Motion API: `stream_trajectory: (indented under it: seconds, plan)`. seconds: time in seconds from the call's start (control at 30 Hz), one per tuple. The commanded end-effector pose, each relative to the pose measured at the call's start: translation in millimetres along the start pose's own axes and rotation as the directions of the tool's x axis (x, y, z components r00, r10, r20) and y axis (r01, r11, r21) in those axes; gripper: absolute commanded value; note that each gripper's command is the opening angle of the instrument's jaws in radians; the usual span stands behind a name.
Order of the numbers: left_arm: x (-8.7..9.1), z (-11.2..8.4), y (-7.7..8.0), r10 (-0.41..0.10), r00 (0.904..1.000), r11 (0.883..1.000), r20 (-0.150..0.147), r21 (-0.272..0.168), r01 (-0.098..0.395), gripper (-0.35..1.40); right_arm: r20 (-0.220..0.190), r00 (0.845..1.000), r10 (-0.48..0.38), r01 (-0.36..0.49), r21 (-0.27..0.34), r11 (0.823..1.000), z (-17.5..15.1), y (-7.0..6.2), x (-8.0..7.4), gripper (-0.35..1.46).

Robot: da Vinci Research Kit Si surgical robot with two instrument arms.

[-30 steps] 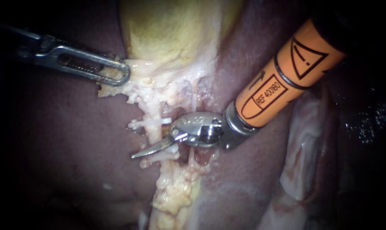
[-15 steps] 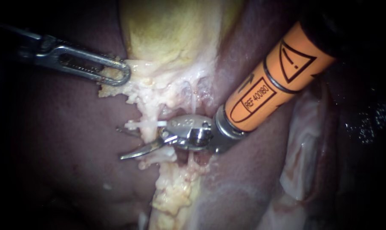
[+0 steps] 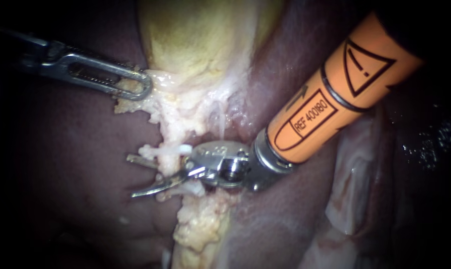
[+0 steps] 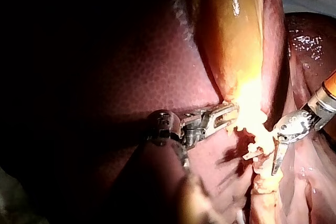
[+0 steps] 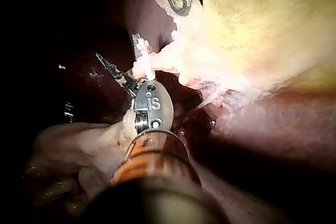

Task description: Go to the cutting position left tube

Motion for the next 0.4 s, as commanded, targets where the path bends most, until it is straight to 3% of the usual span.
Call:
stream_trajectory:
  seconds: [0.03,0.4]
  plan:
    - [0.0,0.0,0.0,0.000,1.0000,1.000,0.000,-0.001,0.000,-0.35,0.000,1.000,-0.001,0.001,0.000,1.000,0.0,0.0,0.0,1.28]
    - [0.0,0.0,0.0,0.000,1.0000,1.000,0.000,-0.001,0.000,-0.35,0.000,1.000,0.004,-0.004,0.000,1.000,0.0,0.3,-0.2,1.28]
